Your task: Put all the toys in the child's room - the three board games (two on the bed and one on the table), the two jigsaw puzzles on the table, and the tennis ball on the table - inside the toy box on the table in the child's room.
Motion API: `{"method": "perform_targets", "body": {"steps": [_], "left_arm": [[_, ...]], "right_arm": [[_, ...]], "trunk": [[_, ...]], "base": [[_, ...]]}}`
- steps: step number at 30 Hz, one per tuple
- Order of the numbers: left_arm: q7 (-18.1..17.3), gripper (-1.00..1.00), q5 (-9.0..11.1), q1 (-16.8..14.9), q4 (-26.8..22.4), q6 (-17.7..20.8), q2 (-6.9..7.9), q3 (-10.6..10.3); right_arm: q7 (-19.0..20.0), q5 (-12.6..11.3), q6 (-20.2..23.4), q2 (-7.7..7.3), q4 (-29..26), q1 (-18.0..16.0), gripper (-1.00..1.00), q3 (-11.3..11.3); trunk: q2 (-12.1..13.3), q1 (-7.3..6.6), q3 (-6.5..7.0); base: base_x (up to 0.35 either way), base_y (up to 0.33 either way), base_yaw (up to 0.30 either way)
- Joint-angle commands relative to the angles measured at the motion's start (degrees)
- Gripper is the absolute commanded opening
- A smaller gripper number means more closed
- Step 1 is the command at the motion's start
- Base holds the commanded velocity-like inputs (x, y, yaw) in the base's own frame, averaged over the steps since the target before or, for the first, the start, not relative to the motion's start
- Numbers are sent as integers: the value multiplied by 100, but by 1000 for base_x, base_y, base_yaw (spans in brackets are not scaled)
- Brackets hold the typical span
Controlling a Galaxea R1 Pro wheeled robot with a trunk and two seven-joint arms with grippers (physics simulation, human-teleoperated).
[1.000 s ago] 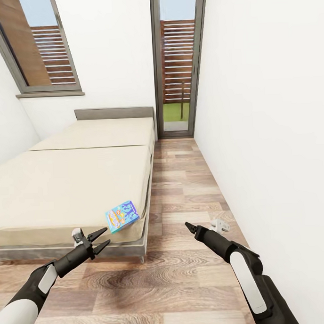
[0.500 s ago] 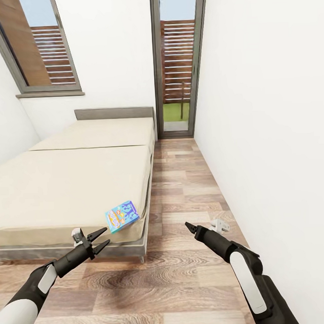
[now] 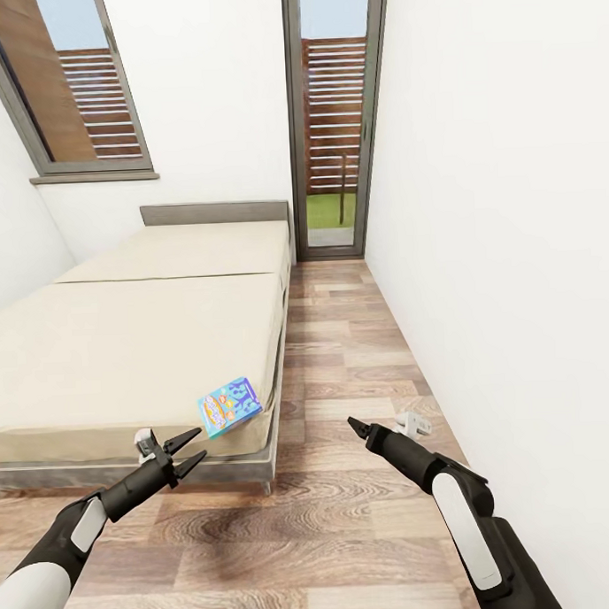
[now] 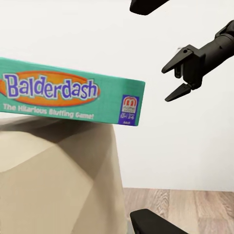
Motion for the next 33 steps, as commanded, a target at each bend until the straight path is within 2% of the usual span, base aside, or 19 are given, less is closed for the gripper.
{"method": "perform_targets", "body": {"steps": [1, 6, 17, 33], "left_arm": [[-13, 100, 9, -3, 2, 49, 0, 8], [-11, 100, 9, -3, 2, 49, 1, 29], [5, 100, 9, -6, 2, 39, -15, 257], [1, 100, 9, -2, 2, 40, -9, 279]], "right_arm": [[13, 3, 22, 3, -3, -3, 100, -7], [9, 4, 10, 2, -3, -3, 100, -6], [12, -12, 50, 0, -7, 3, 100, -7], [32, -7, 12, 1, -7, 6, 100, 2]], "trunk": [[-2, -1, -5], [-2, -1, -5], [-2, -1, -5], [-2, -1, -5]], "base": [[0, 0, 0], [0, 0, 0], [0, 0, 0], [62, 0, 0]]}}
